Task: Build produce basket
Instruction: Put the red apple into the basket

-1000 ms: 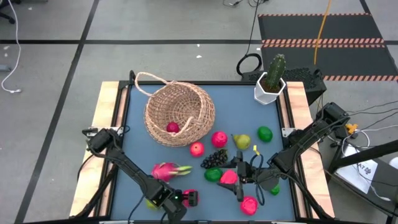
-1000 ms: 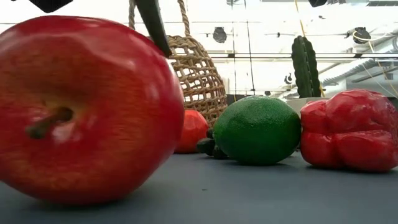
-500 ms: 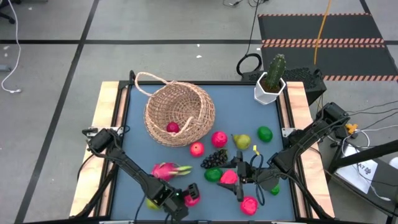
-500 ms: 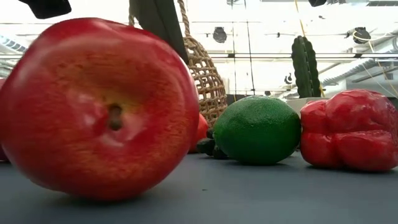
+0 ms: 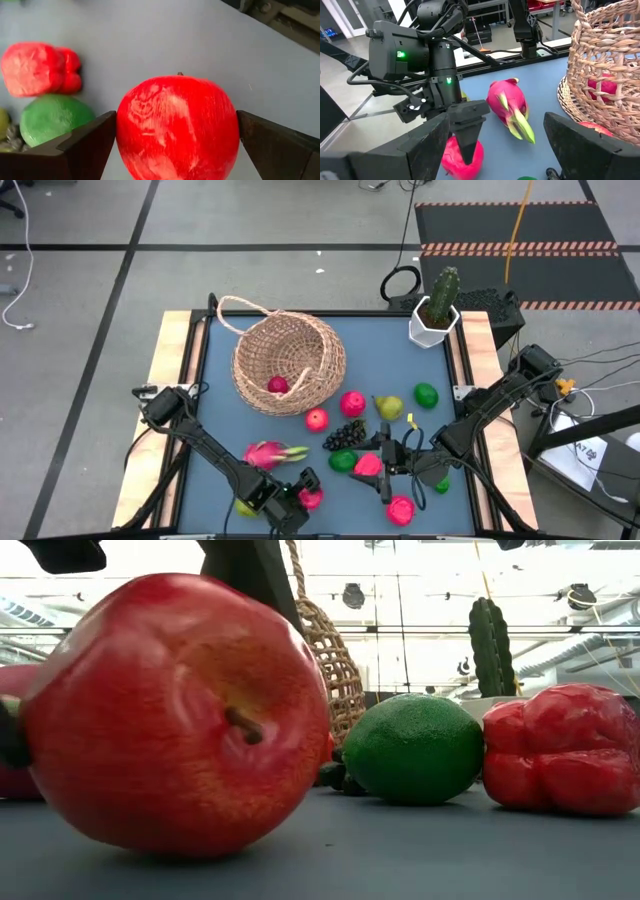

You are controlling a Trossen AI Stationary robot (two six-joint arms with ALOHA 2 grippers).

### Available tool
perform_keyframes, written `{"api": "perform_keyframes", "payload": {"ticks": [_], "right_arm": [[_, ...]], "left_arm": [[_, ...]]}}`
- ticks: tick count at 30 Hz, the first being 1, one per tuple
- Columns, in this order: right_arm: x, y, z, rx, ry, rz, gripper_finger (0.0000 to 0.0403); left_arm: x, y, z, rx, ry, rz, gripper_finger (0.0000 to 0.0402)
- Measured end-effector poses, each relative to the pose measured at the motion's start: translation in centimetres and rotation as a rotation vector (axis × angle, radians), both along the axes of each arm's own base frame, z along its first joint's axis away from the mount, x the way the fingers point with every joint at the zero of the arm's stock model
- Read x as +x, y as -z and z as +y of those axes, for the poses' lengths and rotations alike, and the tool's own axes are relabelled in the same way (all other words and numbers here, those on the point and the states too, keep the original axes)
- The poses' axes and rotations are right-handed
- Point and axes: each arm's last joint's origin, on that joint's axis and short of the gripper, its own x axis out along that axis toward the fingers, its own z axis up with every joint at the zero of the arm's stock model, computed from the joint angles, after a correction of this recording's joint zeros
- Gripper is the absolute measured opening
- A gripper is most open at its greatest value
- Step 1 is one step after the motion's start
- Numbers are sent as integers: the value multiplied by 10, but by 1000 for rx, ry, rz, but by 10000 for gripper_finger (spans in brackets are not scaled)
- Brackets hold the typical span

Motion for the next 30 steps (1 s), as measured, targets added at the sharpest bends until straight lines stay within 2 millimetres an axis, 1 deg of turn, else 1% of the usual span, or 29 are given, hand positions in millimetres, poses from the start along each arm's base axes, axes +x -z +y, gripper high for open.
{"api": "perform_keyframes", "payload": {"ticks": [3,11,22,28,30], "right_arm": [[0,0,0,1,0,0,318],[0,0,0,5,1,0,318],[0,0,0,5,1,0,318],[0,0,0,5,1,0,318],[0,0,0,5,1,0,318]], "left_arm": [[2,0,3,-37,-60,4,397],[3,0,4,-81,-127,7,397],[4,0,3,-102,-149,-4,397],[3,-1,-1,-111,-141,-20,396],[3,-1,-1,-111,-142,-21,390]]}}
